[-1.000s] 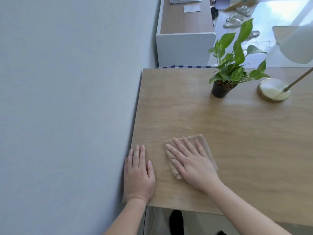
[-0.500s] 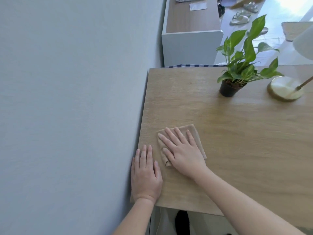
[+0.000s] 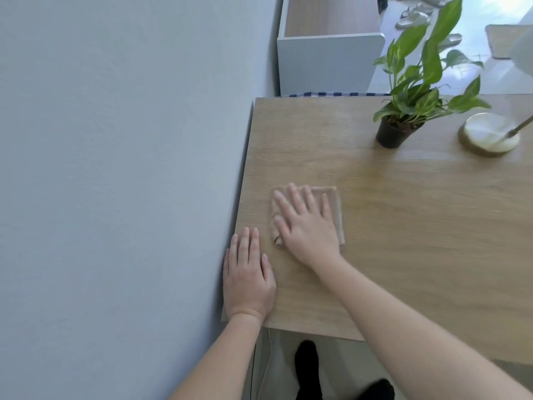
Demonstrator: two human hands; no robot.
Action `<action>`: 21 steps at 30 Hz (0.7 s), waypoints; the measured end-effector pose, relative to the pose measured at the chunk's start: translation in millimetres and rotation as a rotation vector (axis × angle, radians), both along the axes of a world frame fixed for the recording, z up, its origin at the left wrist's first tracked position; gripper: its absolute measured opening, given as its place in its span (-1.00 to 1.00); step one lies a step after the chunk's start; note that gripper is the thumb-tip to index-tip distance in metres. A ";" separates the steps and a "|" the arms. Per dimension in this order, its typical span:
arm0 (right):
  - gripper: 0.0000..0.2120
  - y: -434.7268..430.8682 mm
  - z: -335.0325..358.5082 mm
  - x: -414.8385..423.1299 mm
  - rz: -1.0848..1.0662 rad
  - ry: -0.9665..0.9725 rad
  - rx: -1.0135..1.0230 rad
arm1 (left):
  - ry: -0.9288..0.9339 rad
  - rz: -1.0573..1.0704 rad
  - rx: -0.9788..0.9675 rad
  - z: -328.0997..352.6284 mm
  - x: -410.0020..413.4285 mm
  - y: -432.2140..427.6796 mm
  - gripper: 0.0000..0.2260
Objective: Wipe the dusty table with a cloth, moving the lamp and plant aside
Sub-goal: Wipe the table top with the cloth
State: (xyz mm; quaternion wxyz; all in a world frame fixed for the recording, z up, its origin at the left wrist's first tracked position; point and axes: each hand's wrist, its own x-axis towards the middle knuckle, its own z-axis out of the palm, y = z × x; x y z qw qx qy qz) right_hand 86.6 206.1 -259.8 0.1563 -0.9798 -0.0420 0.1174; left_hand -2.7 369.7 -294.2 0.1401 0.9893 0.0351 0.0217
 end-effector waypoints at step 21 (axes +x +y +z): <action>-0.43 -2.4 -7.8 -172.5 -0.039 -0.035 -0.004 | -0.006 0.005 -0.052 6.1 -8.3 -0.6 -0.45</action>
